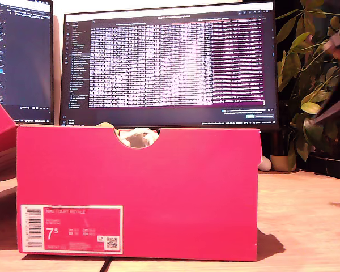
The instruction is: Close the red shoebox by pushing the lid with your left arm and holding the box in place with your right arm
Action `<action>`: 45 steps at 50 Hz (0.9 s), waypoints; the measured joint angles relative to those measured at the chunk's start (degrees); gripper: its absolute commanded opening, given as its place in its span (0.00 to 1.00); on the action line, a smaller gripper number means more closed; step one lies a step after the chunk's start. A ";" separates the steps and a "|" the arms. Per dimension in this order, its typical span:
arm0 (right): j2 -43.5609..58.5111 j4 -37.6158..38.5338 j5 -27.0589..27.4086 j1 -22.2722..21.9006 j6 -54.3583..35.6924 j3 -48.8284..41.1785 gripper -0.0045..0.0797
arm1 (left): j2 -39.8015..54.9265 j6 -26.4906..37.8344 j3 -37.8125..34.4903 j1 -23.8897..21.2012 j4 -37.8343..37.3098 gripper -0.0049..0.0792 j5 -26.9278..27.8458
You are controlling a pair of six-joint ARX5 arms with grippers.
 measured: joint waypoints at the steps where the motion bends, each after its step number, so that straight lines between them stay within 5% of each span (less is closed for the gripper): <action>1: 0.50 0.44 -0.04 0.24 0.00 0.00 0.04 | 1.05 0.00 1.03 0.37 -0.50 0.04 0.09; 17: 9.11 3.28 -0.22 3.54 -0.39 1.20 0.04 | 18.88 6.40 11.89 2.75 -9.22 0.04 4.02; 45: 20.61 4.79 -0.17 12.61 -1.27 7.96 0.04 | 31.28 9.07 13.44 2.75 -14.27 0.04 6.82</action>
